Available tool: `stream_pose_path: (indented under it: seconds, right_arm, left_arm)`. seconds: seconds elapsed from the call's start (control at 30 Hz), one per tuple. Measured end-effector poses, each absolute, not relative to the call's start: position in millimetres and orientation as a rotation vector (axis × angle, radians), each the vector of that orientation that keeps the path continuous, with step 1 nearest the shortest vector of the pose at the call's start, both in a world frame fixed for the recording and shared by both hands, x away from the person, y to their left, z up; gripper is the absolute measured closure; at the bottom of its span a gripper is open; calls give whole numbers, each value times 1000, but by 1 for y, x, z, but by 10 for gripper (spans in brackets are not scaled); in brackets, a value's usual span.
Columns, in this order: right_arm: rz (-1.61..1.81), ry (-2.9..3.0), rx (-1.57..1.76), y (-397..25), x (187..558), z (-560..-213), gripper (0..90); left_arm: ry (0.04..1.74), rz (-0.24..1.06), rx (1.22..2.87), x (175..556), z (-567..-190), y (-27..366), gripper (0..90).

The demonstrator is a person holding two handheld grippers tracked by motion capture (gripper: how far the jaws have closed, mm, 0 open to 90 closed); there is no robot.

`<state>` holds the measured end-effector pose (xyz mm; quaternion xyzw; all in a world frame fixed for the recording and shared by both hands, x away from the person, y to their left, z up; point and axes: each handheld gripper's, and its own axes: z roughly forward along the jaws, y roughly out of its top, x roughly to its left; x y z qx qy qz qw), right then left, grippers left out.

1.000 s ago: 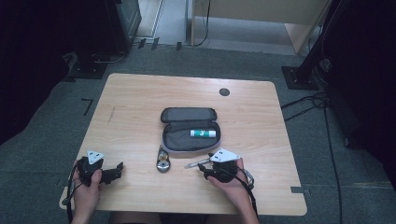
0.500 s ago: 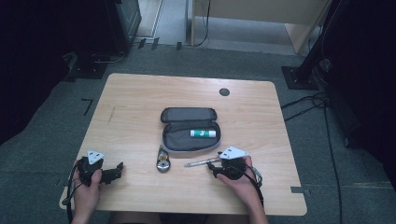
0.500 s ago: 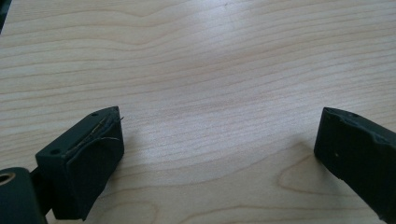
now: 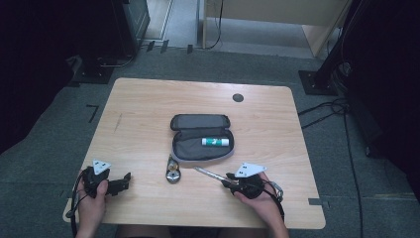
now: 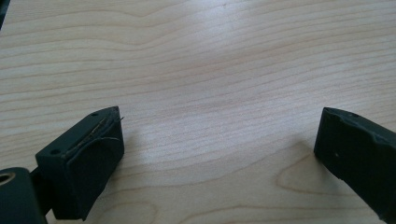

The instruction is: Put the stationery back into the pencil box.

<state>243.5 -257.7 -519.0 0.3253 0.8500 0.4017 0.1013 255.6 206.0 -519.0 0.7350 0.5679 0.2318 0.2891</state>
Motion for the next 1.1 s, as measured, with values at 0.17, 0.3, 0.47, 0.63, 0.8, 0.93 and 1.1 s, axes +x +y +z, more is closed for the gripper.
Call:
stream_pose_path:
  seconds: [0.17,0.3,0.47,0.63,0.8,0.93,1.1]
  right_arm:
    - [1214,2541,949,-249,242,-519,619]
    - [1189,2552,937,-240,244,-518,738]
    - [1195,2565,907,-237,243,-518,768]
    - [1196,2591,897,-238,241,-517,758]
    - [1217,2535,968,-236,245,-514,716]
    - [1197,2522,1000,-226,248,-515,722]
    - [1160,2541,973,-217,248,-516,757]
  left_arm:
    - [1516,619,1961,256,-519,206,17]
    - [1516,619,1961,256,-519,206,17]
    - [1515,618,1962,256,-519,206,17]
    - [1516,618,1961,256,-519,206,17]
    - [1516,618,1962,256,-519,206,17]
    - [1516,618,1961,256,-519,206,17]
    - [1516,618,1961,256,-519,206,17]
